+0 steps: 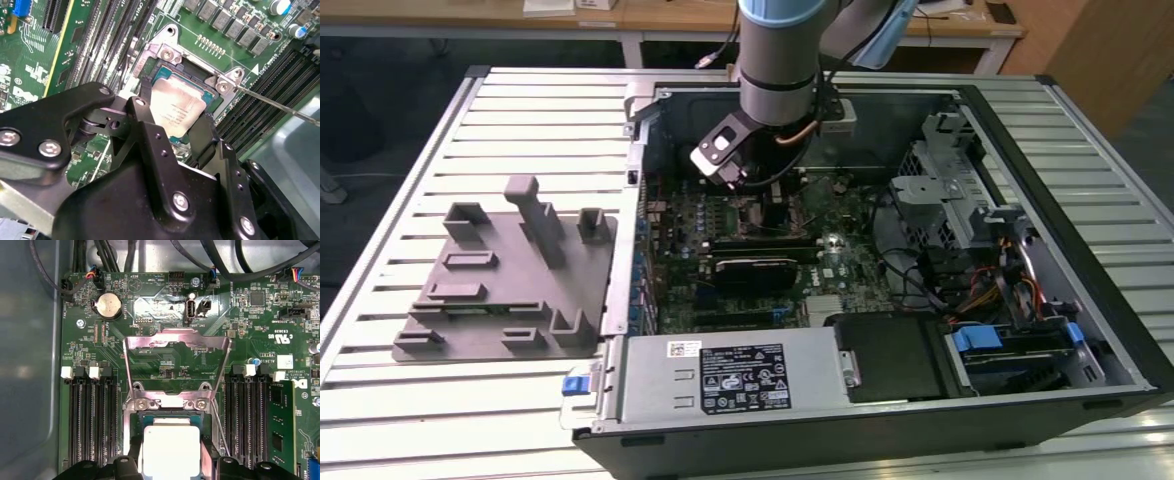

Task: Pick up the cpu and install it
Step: 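Place the cpu into insertion slot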

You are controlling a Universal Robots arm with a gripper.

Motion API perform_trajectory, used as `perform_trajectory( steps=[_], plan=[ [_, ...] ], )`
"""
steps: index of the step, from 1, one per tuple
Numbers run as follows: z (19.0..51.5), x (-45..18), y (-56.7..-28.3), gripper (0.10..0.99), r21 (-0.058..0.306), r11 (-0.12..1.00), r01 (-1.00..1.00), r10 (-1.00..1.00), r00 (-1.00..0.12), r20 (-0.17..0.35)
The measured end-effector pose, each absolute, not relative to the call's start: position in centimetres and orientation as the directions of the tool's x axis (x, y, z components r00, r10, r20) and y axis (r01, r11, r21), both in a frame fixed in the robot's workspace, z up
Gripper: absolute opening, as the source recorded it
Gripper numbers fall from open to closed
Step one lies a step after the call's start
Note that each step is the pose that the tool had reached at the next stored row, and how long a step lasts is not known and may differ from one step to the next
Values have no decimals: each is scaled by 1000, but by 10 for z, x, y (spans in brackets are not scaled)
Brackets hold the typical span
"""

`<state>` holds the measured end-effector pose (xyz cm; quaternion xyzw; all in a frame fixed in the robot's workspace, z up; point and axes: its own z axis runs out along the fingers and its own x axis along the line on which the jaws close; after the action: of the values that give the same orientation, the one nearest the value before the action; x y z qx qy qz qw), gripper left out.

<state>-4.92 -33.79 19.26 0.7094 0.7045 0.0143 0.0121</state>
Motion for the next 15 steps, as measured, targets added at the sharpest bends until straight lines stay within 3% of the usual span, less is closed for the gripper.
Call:
perform_trajectory(
  steps=[15],
  plan=[
    [192, -49, -338, 541, 37, 4, 999, 1000, -5, 8]
  ],
)
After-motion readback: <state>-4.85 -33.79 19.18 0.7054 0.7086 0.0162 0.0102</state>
